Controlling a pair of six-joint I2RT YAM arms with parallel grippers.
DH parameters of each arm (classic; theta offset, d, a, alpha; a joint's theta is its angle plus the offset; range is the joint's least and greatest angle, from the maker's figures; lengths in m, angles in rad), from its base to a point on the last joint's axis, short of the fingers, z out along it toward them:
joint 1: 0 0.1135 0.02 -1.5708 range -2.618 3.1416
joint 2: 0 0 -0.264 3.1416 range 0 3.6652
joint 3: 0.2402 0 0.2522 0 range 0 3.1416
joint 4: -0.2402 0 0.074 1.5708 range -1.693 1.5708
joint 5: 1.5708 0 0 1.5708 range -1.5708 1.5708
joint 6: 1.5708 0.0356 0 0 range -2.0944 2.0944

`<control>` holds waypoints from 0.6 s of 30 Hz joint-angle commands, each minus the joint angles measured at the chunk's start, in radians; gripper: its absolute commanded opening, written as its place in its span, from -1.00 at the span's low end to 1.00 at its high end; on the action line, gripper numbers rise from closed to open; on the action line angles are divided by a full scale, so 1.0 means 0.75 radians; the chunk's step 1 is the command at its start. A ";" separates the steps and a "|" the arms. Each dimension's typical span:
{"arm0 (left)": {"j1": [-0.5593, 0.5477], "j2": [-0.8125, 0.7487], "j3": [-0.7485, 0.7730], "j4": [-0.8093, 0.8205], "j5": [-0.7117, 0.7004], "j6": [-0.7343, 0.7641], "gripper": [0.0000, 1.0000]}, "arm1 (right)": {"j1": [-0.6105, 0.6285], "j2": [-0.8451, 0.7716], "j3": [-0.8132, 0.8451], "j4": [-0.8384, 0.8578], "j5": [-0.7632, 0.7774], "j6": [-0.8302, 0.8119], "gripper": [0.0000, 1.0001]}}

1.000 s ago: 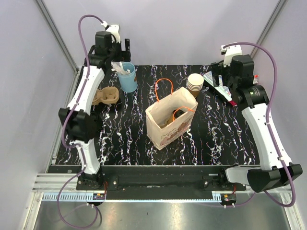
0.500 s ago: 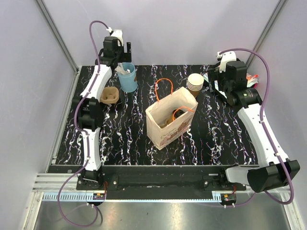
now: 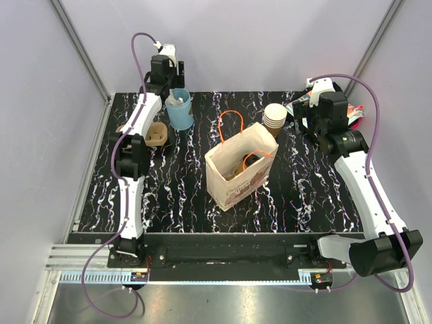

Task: Pack the takeout coffee

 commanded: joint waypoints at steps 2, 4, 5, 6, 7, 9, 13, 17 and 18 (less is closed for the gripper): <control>0.008 0.025 0.091 0.104 -0.057 0.011 0.44 | -0.011 -0.009 0.005 0.081 -0.022 -0.001 0.99; 0.010 0.025 0.087 0.100 -0.061 0.007 0.29 | -0.011 -0.005 0.009 0.081 -0.024 0.001 1.00; 0.008 0.025 0.085 0.100 -0.059 0.007 0.16 | -0.011 -0.005 0.009 0.083 -0.024 0.001 0.99; 0.008 0.023 0.083 0.100 -0.063 0.007 0.09 | -0.013 -0.003 0.013 0.083 -0.024 0.005 1.00; 0.008 0.021 0.079 0.100 -0.069 0.005 0.02 | -0.013 0.001 0.013 0.081 -0.026 0.003 1.00; 0.008 0.019 0.079 0.098 -0.072 0.001 -0.18 | -0.013 0.005 0.017 0.083 -0.030 0.007 1.00; 0.010 0.005 0.075 0.104 -0.072 -0.008 -0.41 | -0.013 0.005 0.017 0.081 -0.033 0.011 0.99; 0.008 -0.004 0.070 0.110 -0.074 -0.008 -0.58 | -0.015 -0.005 0.011 0.083 -0.037 0.009 0.99; 0.008 -0.008 0.070 0.112 -0.074 -0.006 -0.62 | -0.013 -0.007 0.009 0.083 -0.039 0.009 1.00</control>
